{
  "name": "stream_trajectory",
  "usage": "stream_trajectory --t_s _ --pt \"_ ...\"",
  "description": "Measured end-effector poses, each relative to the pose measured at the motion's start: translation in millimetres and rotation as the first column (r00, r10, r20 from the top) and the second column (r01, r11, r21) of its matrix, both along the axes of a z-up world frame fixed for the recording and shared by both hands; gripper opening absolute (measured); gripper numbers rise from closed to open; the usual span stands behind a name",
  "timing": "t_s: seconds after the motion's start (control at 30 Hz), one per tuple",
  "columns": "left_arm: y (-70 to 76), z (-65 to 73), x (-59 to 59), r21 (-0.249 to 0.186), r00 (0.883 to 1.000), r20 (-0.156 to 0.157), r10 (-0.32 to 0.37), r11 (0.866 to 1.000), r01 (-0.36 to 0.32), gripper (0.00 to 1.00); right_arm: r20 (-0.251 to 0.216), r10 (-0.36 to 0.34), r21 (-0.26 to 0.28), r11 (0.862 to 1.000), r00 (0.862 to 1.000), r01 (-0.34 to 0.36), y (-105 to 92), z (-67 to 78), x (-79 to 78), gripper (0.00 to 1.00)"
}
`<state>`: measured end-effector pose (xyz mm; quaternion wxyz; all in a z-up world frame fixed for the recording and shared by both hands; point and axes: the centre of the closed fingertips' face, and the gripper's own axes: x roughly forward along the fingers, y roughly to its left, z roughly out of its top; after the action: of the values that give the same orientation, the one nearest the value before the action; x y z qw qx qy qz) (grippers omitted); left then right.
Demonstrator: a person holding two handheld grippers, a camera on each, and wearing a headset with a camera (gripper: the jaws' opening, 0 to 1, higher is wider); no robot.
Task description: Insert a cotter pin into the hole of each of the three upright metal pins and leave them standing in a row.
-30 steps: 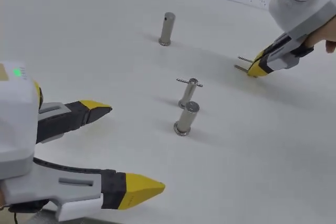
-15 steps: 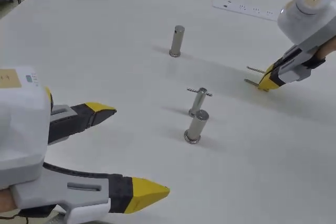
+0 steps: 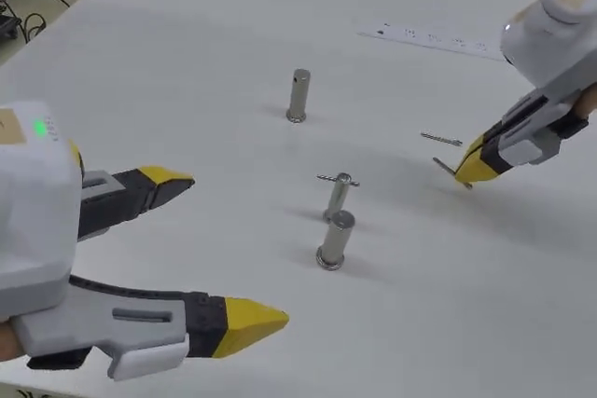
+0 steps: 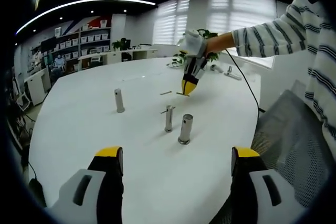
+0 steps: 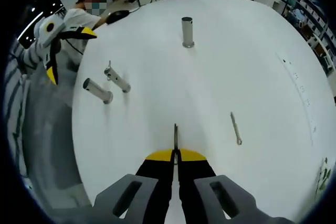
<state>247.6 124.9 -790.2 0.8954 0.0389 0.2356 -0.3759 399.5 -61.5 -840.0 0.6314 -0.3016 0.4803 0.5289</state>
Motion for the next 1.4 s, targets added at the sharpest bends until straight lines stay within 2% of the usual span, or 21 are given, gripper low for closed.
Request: stream_trajectory --t_s 0.3,0.4,0.57,0.67,0.73,0.77,0.9,1.03,1.13,1.27,1.3,1.33,1.4 --pt "-11.6 11.1 9.5 0.021 0.998 0.045 -0.049 0.999 0.048 0.77 -0.093 -0.035 0.062 0.997 0.995 0.041 -5.2 11.6 -31.5 0.03" --pt "-17.0 15.5 11.0 0.024 0.994 0.065 -0.082 0.996 0.081 0.68 -0.136 -0.066 0.075 0.994 0.989 0.076 -3.2 15.8 -45.2 0.03" --pt "-26.1 20.9 16.5 0.030 0.989 0.089 -0.115 0.993 0.113 0.68 -0.165 -0.049 0.095 0.993 0.985 0.065 -0.5 19.4 -57.2 0.03" --pt "-31.0 23.6 19.1 0.041 0.985 0.104 -0.138 0.990 0.134 0.66 -0.189 -0.052 0.089 0.994 0.981 0.069 -0.1 20.3 -65.0 0.03" --pt "-35.8 29.7 21.5 0.031 0.980 0.125 -0.154 0.988 0.151 0.63 -0.211 -0.043 0.093 0.994 0.976 0.064 1.2 21.9 -75.4 0.03" --pt "-38.0 32.5 23.1 0.043 0.975 0.143 -0.170 0.985 0.165 0.63 -0.223 -0.040 0.098 0.993 0.974 0.063 2.6 22.9 -79.0 0.03" --pt "-44.7 37.3 24.7 0.074 0.959 0.177 -0.222 0.974 0.212 0.57 -0.273 -0.037 0.124 0.990 0.961 0.073 9.9 27.7 -91.8 0.03" --pt "-53.3 39.5 21.7 0.092 0.939 0.194 -0.282 0.959 0.269 0.51 -0.303 -0.030 0.148 0.986 0.953 0.078 18.5 33.8 -103.7 0.03" --pt "-59.4 37.0 19.1 0.127 0.923 0.199 -0.329 0.943 0.308 0.48 -0.317 -0.025 0.162 0.984 0.948 0.080 23.9 36.8 -109.4 0.03" --pt "-68.4 32.5 16.3 0.190 0.894 0.209 -0.396 0.913 0.361 0.41 -0.329 -0.016 0.174 0.982 0.944 0.077 27.8 37.9 -110.3 0.03" --pt "-71.0 30.9 15.0 0.212 0.883 0.212 -0.418 0.902 0.376 0.40 -0.332 -0.014 0.177 0.981 0.943 0.077 28.5 38.0 -109.8 0.03" --pt "-72.1 30.7 14.7 0.216 0.881 0.214 -0.423 0.900 0.380 0.40 -0.334 -0.010 0.179 0.981 0.943 0.074 29.6 38.4 -110.9 0.03" --pt "-77.1 29.0 13.6 0.240 0.867 0.218 -0.448 0.886 0.397 0.39 -0.336 -0.008 0.182 0.981 0.942 0.073 30.7 38.8 -112.2 0.03"
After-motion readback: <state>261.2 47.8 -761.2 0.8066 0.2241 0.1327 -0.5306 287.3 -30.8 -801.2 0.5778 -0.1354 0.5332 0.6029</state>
